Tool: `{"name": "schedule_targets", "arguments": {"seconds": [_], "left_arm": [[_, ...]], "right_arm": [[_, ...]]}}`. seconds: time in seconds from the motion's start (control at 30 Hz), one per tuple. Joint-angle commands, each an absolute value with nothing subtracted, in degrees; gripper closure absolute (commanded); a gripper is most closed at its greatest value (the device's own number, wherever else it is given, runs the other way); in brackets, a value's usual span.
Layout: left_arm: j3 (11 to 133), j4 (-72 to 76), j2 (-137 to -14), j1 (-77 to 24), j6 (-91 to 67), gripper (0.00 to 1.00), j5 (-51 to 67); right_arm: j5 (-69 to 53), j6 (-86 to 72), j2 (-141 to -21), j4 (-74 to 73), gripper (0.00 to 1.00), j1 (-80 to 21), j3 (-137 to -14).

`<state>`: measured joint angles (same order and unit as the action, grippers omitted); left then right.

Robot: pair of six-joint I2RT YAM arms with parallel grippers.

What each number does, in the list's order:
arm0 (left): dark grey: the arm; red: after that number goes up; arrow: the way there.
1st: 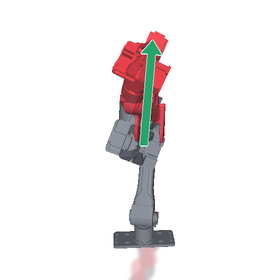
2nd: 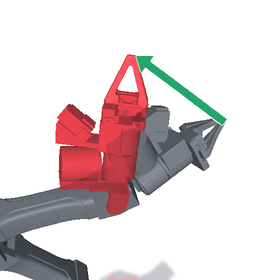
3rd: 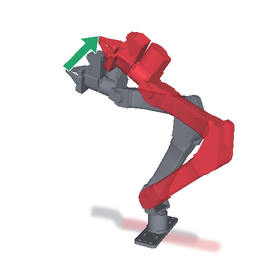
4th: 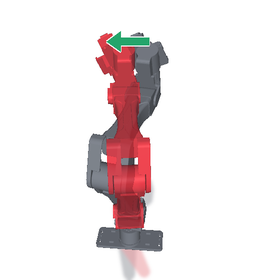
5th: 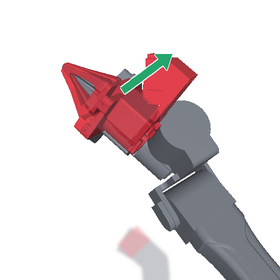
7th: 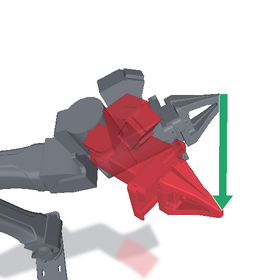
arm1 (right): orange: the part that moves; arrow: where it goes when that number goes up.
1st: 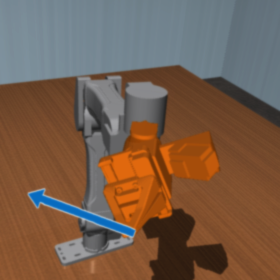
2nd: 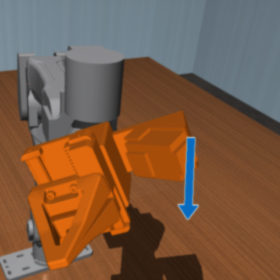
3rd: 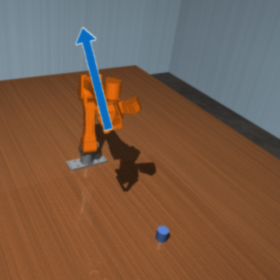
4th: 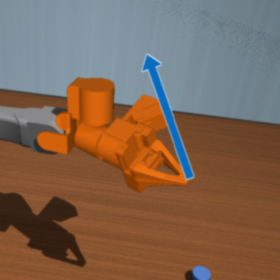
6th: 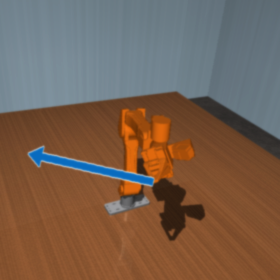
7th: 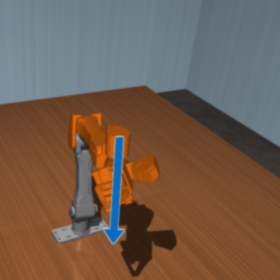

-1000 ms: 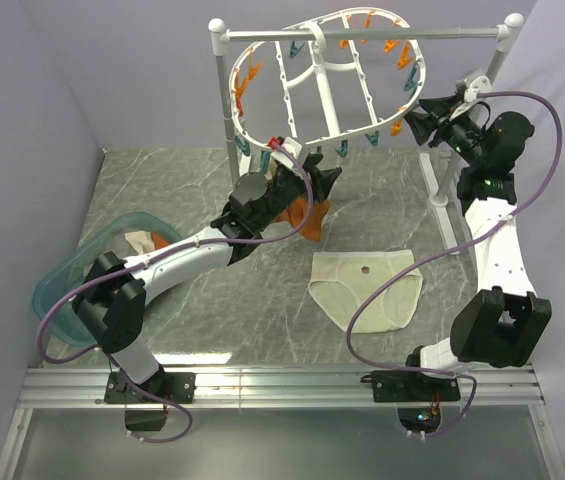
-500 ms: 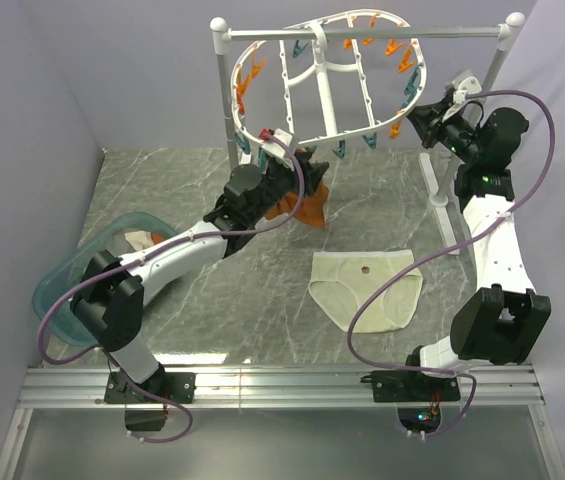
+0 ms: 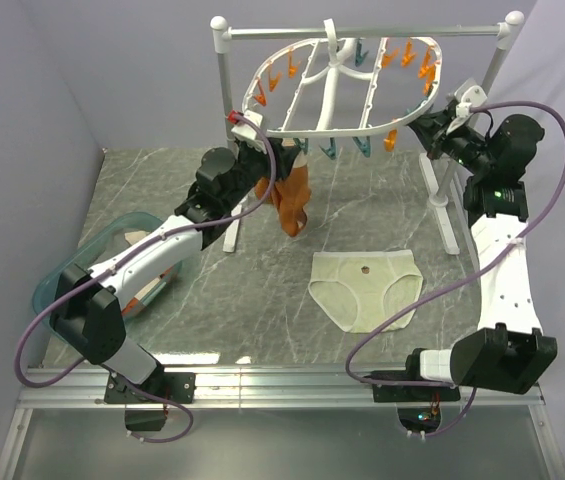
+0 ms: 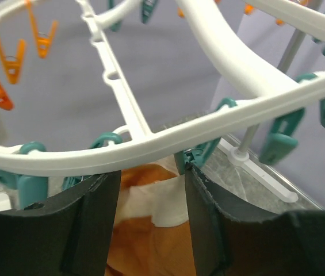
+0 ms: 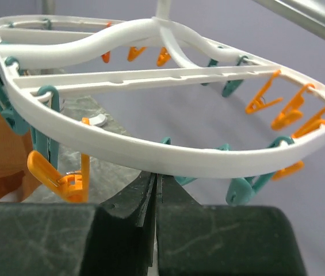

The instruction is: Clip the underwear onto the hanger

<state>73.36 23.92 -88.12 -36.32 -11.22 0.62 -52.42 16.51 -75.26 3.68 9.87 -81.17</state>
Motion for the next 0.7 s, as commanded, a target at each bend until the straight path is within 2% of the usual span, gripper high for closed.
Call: {"name": "schedule_targets", "arguments": {"seconds": [0.0,0.27,0.5,0.6,0.67], "left_arm": [[77.7,23.2,-86.7,-34.2,-10.5,0.46,0.3],[78.4,26.2,-88.6,-31.8,-9.2,0.47,2.4],[87.8,26.3,-97.1,-31.2,-8.0,0.47,3.2],[89.4,25.7,-98.2,-31.0,-7.7,0.43,4.0],[86.3,26.2,-95.9,-30.7,-7.6,0.40,5.4]], "right_arm": [[-53.0,18.9,-72.7,-2.3,1.00,9.8,-82.5],[-51.5,23.8,-70.4,-15.6,1.00,9.8,-86.0],[-51.7,23.5,-68.6,-19.3,1.00,9.8,-86.1],[-51.7,23.1,-68.4,-20.7,1.00,9.8,-87.3],[-51.9,23.0,-68.6,-22.1,1.00,9.8,-88.0]]}}
